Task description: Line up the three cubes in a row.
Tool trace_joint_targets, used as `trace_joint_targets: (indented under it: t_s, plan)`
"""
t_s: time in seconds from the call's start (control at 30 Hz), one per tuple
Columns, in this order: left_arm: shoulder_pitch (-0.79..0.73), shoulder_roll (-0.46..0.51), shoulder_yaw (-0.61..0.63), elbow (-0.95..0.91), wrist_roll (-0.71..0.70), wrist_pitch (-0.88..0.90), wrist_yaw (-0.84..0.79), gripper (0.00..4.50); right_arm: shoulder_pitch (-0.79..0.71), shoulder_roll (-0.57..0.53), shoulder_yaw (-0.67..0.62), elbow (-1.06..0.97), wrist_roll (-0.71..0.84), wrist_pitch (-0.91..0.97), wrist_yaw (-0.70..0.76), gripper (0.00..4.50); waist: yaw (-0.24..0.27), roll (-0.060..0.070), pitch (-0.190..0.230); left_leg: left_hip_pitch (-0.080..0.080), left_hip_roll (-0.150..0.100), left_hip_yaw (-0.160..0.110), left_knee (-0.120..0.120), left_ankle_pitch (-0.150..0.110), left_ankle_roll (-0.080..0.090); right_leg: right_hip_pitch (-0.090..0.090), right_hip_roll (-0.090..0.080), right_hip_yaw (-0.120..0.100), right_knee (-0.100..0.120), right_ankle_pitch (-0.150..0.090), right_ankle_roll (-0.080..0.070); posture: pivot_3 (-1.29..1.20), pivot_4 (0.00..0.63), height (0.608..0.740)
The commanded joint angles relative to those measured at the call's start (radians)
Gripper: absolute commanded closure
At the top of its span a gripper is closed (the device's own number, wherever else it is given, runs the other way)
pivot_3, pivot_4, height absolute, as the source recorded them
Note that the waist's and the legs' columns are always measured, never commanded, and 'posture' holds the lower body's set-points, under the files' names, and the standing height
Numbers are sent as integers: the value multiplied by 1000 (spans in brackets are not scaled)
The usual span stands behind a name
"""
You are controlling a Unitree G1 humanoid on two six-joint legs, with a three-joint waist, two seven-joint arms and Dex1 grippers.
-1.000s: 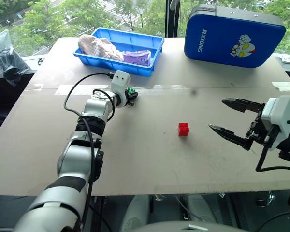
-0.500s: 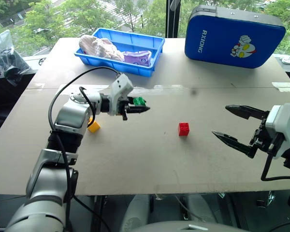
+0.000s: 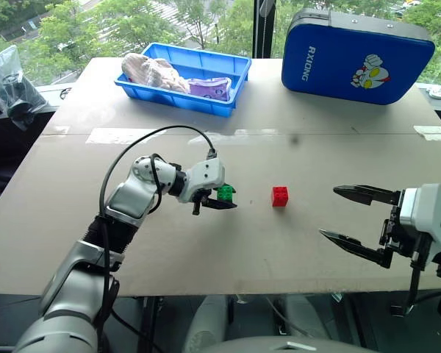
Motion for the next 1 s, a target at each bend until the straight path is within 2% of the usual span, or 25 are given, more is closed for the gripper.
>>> trace_joint_targets:
  t_s: [0.03,0.33,1.0]
  plan:
    - [-21,-11,2,24,19,-48,-10,3163,-3,-17,-35,-12,23,-16,6,675,0,0,0,0,0,0,0,0,0,0,0,0,0,0,0,0,150,740]
    - [-60,-64,-6,16,35,-12,-6,3163,3,-31,-39,-9,32,-17,6,675,0,0,0,0,0,0,0,0,0,0,0,0,0,0,0,0,150,740]
    - [-47,-55,0,114,50,-94,-43,3163,19,-30,-45,-20,32,-11,-10,675,0,0,0,0,0,0,0,0,0,0,0,0,0,0,0,0,150,740]
